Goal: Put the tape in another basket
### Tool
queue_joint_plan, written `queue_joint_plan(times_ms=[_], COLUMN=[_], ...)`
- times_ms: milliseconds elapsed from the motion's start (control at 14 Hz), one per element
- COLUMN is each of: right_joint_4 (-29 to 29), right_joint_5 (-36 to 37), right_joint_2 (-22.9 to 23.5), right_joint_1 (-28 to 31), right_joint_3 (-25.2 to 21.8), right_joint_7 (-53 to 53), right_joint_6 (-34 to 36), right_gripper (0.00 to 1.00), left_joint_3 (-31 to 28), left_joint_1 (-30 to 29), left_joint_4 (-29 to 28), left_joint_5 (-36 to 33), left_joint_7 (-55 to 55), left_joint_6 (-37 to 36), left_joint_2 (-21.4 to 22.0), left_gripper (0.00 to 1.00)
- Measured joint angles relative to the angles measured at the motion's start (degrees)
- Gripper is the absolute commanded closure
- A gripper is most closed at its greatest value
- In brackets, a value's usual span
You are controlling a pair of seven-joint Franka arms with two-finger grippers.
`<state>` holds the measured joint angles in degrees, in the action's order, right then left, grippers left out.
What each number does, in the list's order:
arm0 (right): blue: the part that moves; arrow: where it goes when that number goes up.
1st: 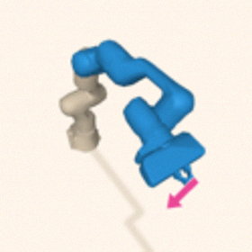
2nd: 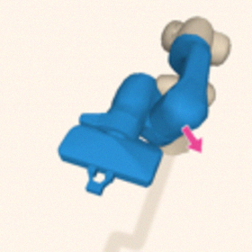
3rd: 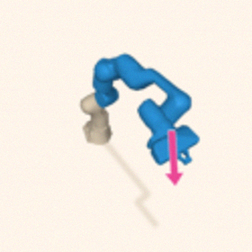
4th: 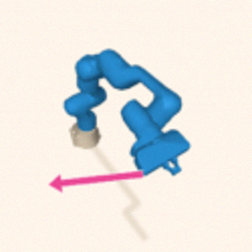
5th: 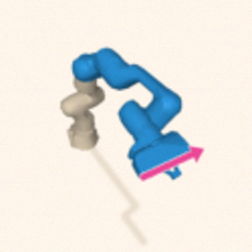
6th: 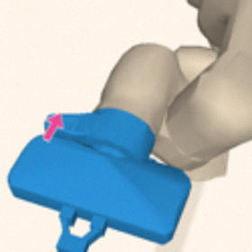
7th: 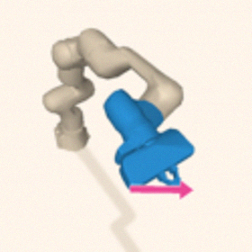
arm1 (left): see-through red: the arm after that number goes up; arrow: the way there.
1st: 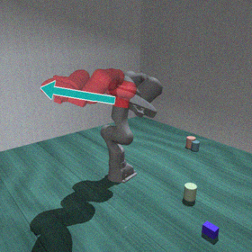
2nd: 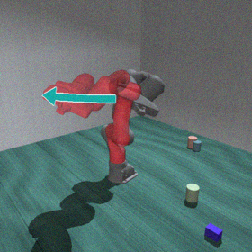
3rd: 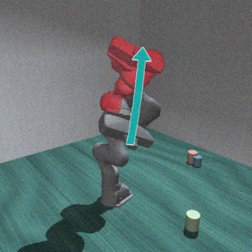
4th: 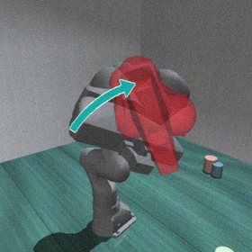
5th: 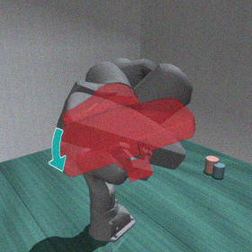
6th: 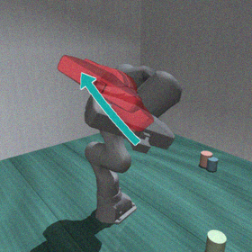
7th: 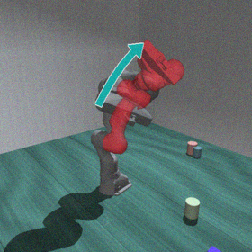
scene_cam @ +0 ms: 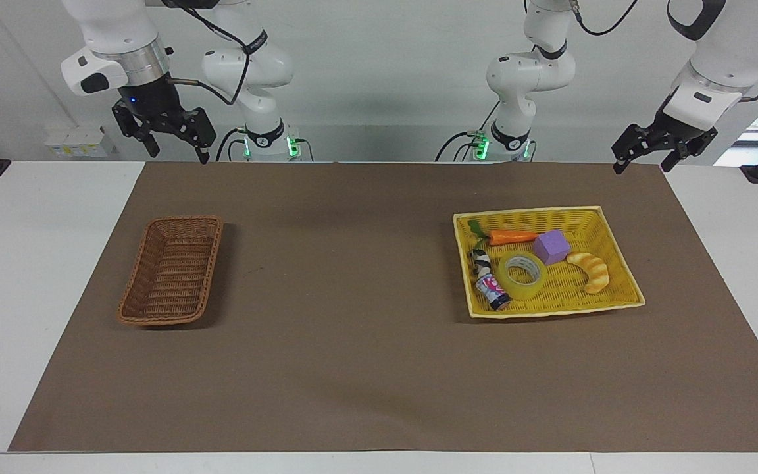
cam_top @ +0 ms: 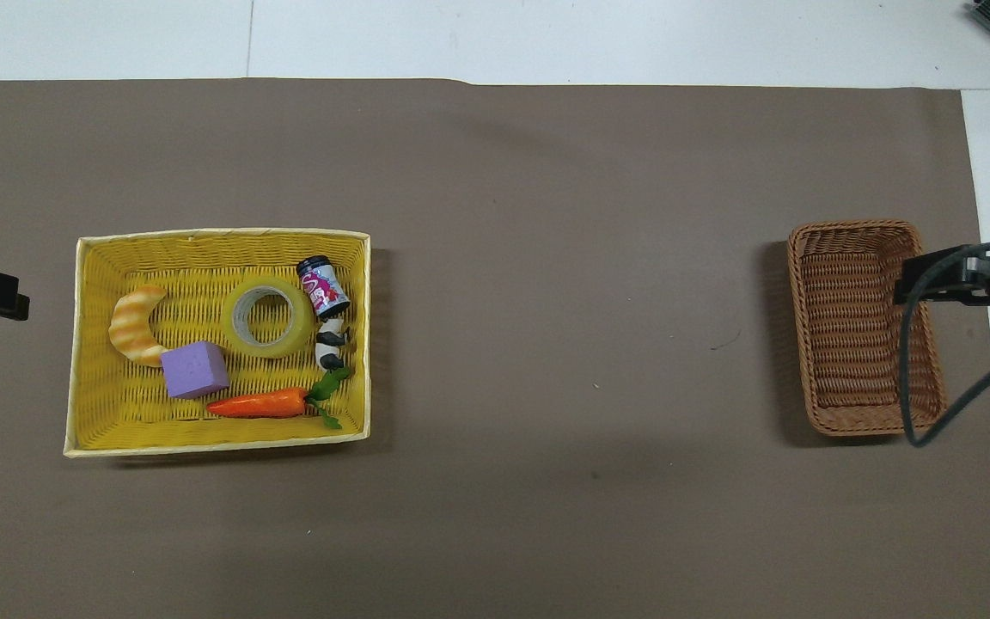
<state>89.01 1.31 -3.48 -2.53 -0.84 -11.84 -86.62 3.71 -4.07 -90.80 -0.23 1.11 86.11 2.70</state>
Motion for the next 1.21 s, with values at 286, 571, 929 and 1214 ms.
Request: queue_joint_plan(times_ms=[286,571,929,1214], right_joint_4=[0.0,0.0,0.1,0.2], right_joint_5=[0.0,0.0,0.0,0.0], right_joint_2=[0.0,0.0,-0.1,-0.2], right_joint_1=[0.0,0.0,0.0,0.0], right_joint_3=[0.0,0.0,0.0,0.0], right_joint_7=[0.0,0.0,0.0,0.0], right_joint_6=[0.0,0.0,0.1,0.1], right_gripper=[0.00,0.00,0.00,0.00], left_joint_3=[0.0,-0.3,-0.3,-0.5], left_joint_1=[-0.1,-1.1,-2.2,-6.2], left_joint_4=[-0.8,-1.3,-3.2,-6.9], left_joint_5=[0.0,0.0,2.4,9.4], left_joint_7=[2.1,8.0,21.4,31.8], left_joint_6=[1.5,1.9,2.4,6.1], left_joint_2=[0.2,0.3,0.1,-0.8], left_gripper=[0.00,0.00,0.00,0.00])
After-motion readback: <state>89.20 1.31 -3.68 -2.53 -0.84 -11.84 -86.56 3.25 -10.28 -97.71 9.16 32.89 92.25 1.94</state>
